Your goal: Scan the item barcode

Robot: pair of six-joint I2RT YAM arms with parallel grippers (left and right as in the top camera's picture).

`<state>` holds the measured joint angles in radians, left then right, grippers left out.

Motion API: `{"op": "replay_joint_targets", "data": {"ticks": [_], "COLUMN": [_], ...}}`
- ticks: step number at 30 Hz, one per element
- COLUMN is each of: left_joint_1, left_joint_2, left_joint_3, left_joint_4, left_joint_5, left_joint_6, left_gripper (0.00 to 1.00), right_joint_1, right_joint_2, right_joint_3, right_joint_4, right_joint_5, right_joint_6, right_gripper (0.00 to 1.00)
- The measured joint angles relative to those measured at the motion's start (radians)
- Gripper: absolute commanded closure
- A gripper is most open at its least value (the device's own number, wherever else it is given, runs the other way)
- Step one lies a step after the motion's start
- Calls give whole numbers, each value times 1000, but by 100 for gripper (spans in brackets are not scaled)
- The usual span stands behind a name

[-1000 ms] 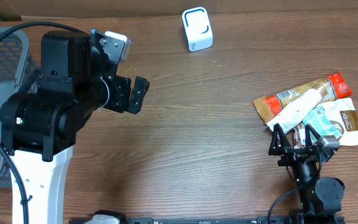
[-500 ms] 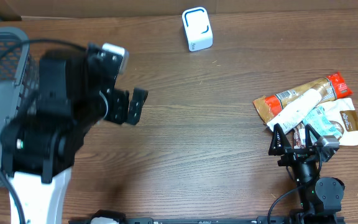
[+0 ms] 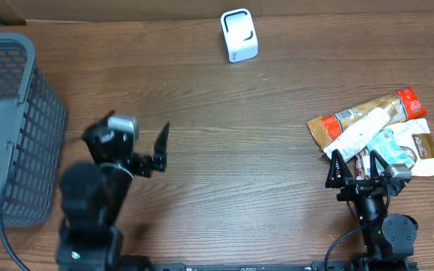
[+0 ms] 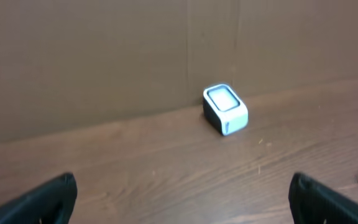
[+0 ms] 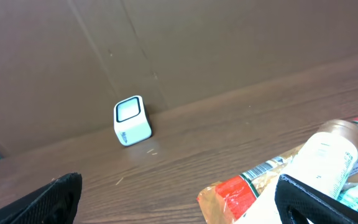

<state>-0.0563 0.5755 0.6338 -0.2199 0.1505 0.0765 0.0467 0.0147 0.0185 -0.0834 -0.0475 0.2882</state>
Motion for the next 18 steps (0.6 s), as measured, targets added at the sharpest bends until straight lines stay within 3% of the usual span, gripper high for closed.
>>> {"op": "replay_joint_targets", "data": {"ticks": [6,18], "left_joint_1": [0,26], "left_joint_2": [-201,-510], "left_joint_3": [-318,-614], "left_joint_4": [270,249], "left_joint_5": [7,10], "left_joint_6": [0,4], "left_gripper": [1,0], "right_joint_1": [0,0], "right_joint_2": [0,0], "right_joint_3": [0,0], "right_joint_4": [1,0], "right_joint_5": [0,0], "right_joint_6": [0,0], "right_gripper": [0,0]}}
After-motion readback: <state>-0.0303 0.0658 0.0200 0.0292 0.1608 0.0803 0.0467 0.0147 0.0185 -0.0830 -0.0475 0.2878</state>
